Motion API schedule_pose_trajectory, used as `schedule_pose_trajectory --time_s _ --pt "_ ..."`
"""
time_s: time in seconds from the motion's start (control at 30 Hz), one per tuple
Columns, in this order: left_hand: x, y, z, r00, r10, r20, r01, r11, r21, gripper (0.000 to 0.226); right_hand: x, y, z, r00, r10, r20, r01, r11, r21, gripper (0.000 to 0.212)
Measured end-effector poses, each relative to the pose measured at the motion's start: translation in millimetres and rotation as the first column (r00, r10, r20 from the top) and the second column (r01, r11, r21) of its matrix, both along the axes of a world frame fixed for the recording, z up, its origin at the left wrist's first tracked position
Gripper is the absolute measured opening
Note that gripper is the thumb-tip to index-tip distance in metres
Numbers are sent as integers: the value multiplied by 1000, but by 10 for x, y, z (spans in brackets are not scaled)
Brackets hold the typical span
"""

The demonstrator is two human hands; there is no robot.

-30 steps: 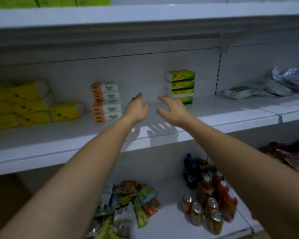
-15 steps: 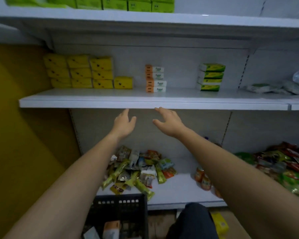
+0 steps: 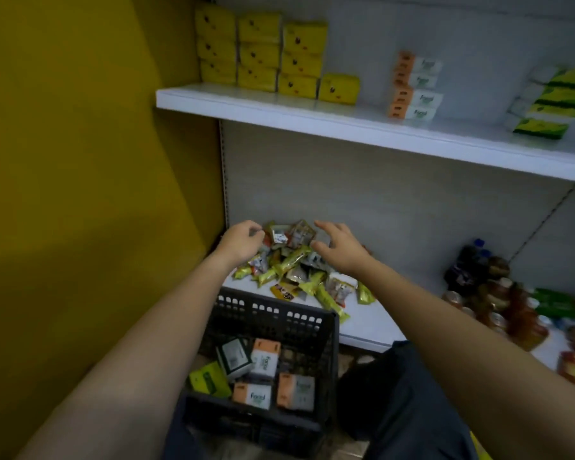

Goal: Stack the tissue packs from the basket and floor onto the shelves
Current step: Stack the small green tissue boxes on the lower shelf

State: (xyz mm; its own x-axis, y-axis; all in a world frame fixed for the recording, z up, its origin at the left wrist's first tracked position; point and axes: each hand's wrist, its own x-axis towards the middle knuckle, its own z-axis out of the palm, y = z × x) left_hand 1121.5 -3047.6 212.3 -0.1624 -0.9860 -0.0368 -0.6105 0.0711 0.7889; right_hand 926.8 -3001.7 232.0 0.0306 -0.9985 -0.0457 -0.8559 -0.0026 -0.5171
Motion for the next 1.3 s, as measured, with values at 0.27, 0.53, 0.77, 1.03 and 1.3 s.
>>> schedule_pose_trajectory --time_s 0.27,0.53,0.77,1.03,1.3 --pt "384 -196 -1229 994 98 57 -110 960 258 30 399 -295 -1229 994 83 67 -98 955 279 54" --pt "721 -264 -2725 982 122 143 -183 792 582 13 793 -498 -2729 981 10 193 -125 796 592 52" --pt "960 -454 -3962 970 51 237 -210 665 716 43 1096 -642 -3789 940 -228 253 -55 630 775 49" --pt "992 -1005 -4885 969 38 244 -189 748 636 54 1383 -829 -4615 680 -661 316 91 504 859 53" --pt "873 -1349 -5063 986 -57 160 -77 687 723 62 1406 -928 -4906 452 -852 266 172 375 911 44"
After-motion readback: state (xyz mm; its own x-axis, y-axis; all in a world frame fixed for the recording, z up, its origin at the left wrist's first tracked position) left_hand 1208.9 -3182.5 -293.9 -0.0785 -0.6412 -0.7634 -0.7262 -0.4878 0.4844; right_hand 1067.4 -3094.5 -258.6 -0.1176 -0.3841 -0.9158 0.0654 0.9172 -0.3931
